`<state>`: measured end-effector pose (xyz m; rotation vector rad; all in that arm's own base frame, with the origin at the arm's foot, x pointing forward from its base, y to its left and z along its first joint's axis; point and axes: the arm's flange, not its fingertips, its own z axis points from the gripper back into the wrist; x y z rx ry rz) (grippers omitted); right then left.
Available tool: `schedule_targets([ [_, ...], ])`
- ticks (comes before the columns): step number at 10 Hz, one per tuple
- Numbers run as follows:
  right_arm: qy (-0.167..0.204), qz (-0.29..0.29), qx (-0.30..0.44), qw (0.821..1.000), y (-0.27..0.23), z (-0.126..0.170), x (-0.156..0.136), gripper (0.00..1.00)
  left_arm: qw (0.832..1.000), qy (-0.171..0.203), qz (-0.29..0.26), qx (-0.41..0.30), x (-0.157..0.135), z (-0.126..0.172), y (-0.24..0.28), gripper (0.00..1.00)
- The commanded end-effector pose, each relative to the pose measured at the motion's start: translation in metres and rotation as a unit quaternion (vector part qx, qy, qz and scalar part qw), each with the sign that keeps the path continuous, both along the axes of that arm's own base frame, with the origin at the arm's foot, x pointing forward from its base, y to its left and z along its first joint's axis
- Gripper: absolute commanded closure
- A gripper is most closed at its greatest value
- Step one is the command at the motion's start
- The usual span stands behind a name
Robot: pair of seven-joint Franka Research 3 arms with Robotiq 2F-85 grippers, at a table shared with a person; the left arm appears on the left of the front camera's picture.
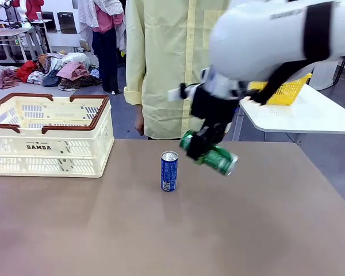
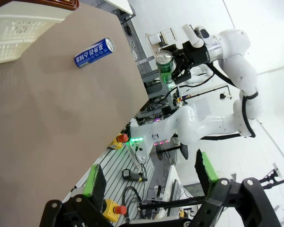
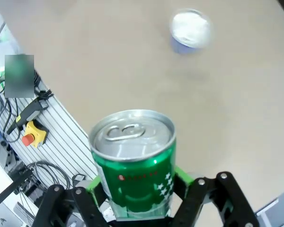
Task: Place the drinks into the Shopping basket.
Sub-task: Pick up one drink and place it into the Shopping basket.
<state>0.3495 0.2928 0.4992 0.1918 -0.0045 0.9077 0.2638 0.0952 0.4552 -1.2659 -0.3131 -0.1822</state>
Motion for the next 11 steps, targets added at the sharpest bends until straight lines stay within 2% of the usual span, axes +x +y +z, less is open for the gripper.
schedule_targets([
  [1, 0.005, 0.014, 0.006, 1.0, 0.013, -0.008, 0.002, 1.0, 1.0, 0.0, 0.002, -0.01, -0.001, 0.003, 0.0, 0.0],
  [2, -0.012, 0.0, 0.03, 0.999, -0.005, -0.01, 0.004, 1.0, 1.0, 0.0, 0.002, -0.01, -0.001, 0.003, 0.0, 0.0],
  [3, 0.008, 0.017, -0.004, 1.0, 0.017, -0.012, -0.004, 1.0, 1.0, 0.0, 0.002, -0.01, -0.001, 0.003, 0.0, 0.0],
  [6, 0.009, 0.015, -0.001, 1.0, 0.017, -0.02, -0.002, 1.0, 1.0, 0.0, 0.002, -0.01, -0.001, 0.003, 0.0, 0.0],
  [7, -0.012, 0.03, 0.008, 0.999, 0.042, -0.012, -0.004, 1.0, 1.0, 0.0, 0.002, -0.01, -0.001, 0.003, 0.0, 0.0],
  [9, -0.025, 0.046, 0.001, 0.999, 0.11, 0.001, -0.001, 1.0, 1.0, 0.0, 0.002, -0.01, -0.001, 0.003, 0.0, 0.0],
  [10, -0.025, 0.074, 0.006, 0.997, 0.14, -0.001, -0.001, 1.0, 1.0, 0.0, 0.002, -0.01, -0.001, 0.003, 0.0, 0.0],
  [11, -0.008, 0.083, 0.015, 0.996, 0.169, -0.008, 0.001, 1.0, 1.0, 0.0, 0.002, -0.01, -0.001, 0.003, 0.0, 0.0],
])
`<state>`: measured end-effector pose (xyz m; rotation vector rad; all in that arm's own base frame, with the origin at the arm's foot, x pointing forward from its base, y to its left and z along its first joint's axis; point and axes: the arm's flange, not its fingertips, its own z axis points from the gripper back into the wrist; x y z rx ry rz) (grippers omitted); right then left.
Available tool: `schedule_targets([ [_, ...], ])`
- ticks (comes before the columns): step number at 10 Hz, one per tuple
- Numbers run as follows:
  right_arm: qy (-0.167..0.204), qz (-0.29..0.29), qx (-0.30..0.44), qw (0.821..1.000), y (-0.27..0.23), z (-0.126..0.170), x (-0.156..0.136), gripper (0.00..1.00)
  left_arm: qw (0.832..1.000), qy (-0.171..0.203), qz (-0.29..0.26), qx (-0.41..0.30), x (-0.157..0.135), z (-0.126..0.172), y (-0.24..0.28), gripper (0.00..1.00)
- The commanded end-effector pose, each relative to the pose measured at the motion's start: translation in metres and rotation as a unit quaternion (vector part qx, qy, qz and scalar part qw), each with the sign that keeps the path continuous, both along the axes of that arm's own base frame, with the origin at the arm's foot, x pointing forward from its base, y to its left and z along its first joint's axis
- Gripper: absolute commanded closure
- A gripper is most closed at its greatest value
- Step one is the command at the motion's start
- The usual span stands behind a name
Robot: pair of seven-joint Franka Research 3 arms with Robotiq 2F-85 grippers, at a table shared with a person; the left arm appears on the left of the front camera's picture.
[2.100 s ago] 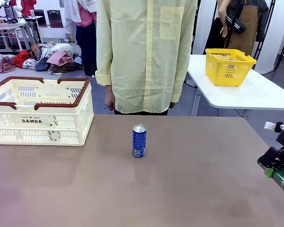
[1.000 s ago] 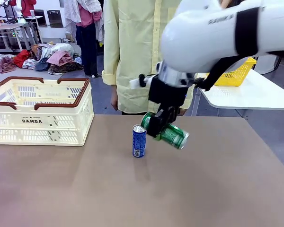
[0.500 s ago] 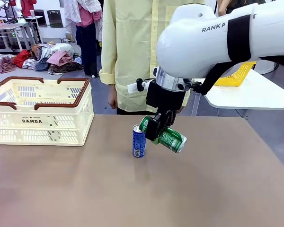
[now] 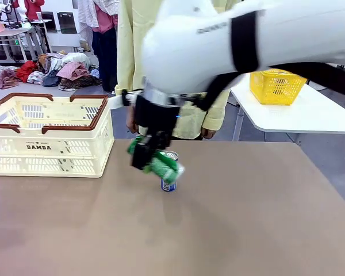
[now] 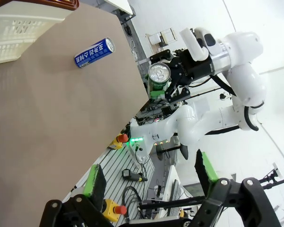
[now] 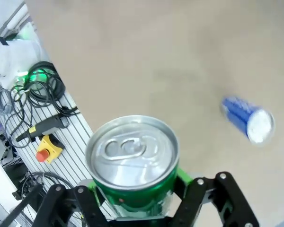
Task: Place the drinks into the Shopping basket.
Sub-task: Pick up one drink and place it into the Shopping basket.
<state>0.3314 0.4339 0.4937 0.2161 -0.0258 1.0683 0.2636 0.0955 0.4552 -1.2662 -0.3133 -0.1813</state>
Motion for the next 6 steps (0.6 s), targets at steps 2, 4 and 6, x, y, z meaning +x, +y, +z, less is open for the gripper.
schedule_targets([
  [2, 0.023, 0.029, -0.016, 0.999, 0.084, -0.034, 0.017, 1.0, 1.0, 0.0, 0.002, -0.01, 0.0, 0.003, 0.0, 0.0],
  [4, 0.035, 0.079, -0.053, 0.995, 0.115, -0.077, 0.026, 1.0, 1.0, 0.0, 0.002, -0.01, 0.0, 0.003, 0.0, 0.0],
  [6, 0.043, 0.102, -0.078, 0.991, 0.126, -0.115, 0.037, 1.0, 1.0, 0.0, 0.002, -0.01, 0.0, 0.003, 0.0, 0.0],
])
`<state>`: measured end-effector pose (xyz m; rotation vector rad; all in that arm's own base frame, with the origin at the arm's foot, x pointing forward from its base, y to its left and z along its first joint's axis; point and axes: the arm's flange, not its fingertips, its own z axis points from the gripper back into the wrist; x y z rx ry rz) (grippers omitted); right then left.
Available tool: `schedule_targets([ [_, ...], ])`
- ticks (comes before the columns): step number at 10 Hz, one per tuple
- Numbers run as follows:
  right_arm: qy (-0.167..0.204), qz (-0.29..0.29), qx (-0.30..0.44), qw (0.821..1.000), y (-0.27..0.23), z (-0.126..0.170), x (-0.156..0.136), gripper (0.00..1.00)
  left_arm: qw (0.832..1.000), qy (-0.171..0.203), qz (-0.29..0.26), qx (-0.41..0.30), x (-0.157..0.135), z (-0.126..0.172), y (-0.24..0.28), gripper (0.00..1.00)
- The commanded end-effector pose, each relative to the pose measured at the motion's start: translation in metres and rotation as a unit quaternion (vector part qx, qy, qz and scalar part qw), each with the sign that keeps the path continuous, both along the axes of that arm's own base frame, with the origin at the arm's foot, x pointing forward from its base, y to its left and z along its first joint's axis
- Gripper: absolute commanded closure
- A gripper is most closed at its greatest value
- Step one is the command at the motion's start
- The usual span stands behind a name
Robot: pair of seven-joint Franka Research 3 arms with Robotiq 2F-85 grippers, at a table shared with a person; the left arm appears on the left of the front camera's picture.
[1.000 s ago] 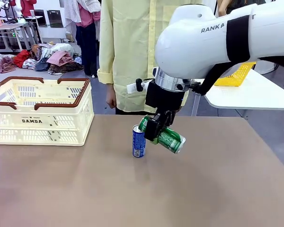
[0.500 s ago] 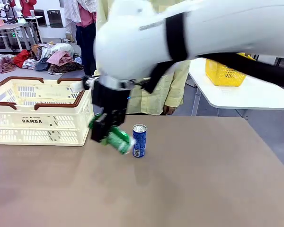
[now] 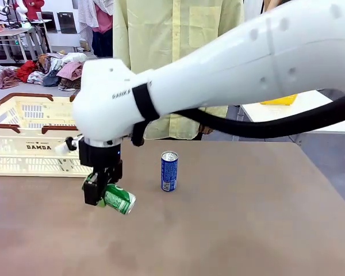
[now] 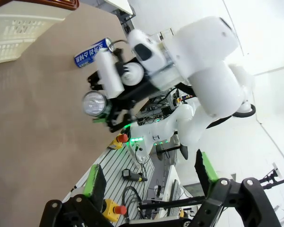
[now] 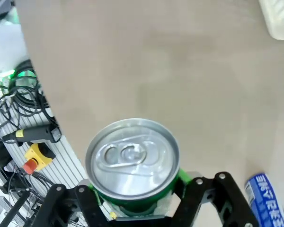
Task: Place the drinks into the Shopping basket.
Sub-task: Pick up one drink and place it into the Shopping basket.
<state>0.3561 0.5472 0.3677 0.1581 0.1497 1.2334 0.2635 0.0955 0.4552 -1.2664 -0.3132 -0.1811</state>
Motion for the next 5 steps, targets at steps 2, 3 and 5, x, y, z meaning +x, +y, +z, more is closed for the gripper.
schedule_targets([
  [2, 0.003, 0.027, -0.045, 0.999, 0.015, -0.019, 0.015, 1.0, 1.0, 0.0, 0.002, -0.01, 0.0, 0.003, -0.001, 0.0],
  [3, 0.004, 0.048, -0.065, 0.997, 0.018, -0.034, 0.014, 1.0, 1.0, 0.0, 0.002, -0.01, 0.0, 0.003, -0.001, 0.0],
  [5, -0.005, 0.073, -0.051, 0.996, 0.015, -0.037, 0.009, 1.0, 1.0, 0.0, 0.002, -0.01, 0.0, 0.003, -0.001, 0.0],
])
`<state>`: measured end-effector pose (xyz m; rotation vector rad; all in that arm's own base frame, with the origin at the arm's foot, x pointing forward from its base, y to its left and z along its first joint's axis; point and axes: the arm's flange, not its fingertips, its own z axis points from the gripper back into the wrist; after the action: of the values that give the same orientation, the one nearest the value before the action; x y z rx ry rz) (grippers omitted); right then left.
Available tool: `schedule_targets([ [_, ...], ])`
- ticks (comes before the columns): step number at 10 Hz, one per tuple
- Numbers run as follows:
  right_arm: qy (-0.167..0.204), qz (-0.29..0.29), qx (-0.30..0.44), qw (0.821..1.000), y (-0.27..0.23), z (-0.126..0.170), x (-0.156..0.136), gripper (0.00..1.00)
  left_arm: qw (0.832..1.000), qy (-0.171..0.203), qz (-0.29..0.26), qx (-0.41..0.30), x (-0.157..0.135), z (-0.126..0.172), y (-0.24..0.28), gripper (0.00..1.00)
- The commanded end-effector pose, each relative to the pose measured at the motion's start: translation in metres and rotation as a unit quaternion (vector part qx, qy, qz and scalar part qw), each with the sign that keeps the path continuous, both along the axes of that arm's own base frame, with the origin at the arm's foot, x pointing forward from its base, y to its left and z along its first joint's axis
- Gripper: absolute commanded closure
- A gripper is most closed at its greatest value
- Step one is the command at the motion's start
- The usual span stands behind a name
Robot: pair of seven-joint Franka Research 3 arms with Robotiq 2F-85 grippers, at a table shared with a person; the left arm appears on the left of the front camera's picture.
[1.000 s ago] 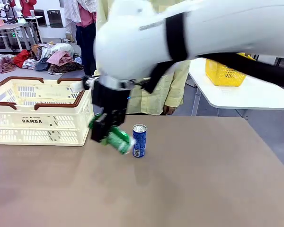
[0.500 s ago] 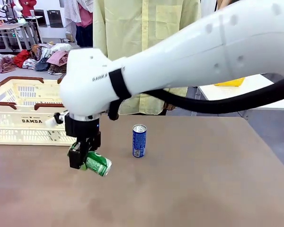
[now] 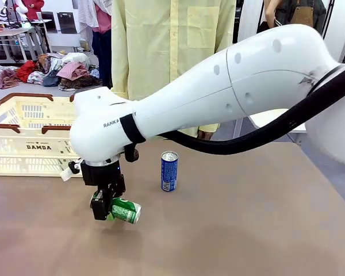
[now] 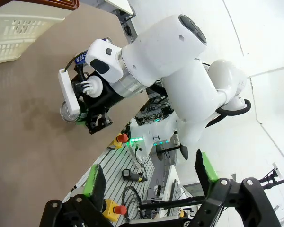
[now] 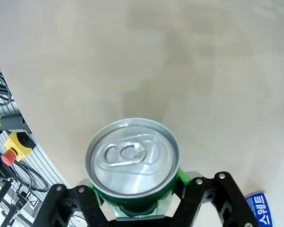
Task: Place the drinks into the Shopping basket.
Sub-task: Pick up one drink and place it into the Shopping basket.
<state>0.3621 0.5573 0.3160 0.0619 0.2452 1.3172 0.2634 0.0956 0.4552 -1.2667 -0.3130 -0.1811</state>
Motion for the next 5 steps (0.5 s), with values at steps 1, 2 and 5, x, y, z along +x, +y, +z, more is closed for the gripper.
schedule_targets([
  [1, -0.007, 0.041, 0.009, 0.999, 0.0021, 0.0166, 0.0022, 1.0, 1.0, 0.0, 0.002, -0.01, -0.0003, 0.0034, -0.0005, 0.0],
  [2, 0.006, 0.048, 0.011, 0.999, 0.0003, 0.0174, 0.0027, 1.0, 1.0, 0.0, 0.002, -0.01, -0.0003, 0.0034, -0.0005, 0.0],
  [5, 0.006, 0.052, -0.012, 0.999, 0.0057, 0.0125, 0.0039, 0.0, 1.0, 0.0, 0.002, -0.01, -0.0003, 0.0034, -0.0005, 0.0],
])
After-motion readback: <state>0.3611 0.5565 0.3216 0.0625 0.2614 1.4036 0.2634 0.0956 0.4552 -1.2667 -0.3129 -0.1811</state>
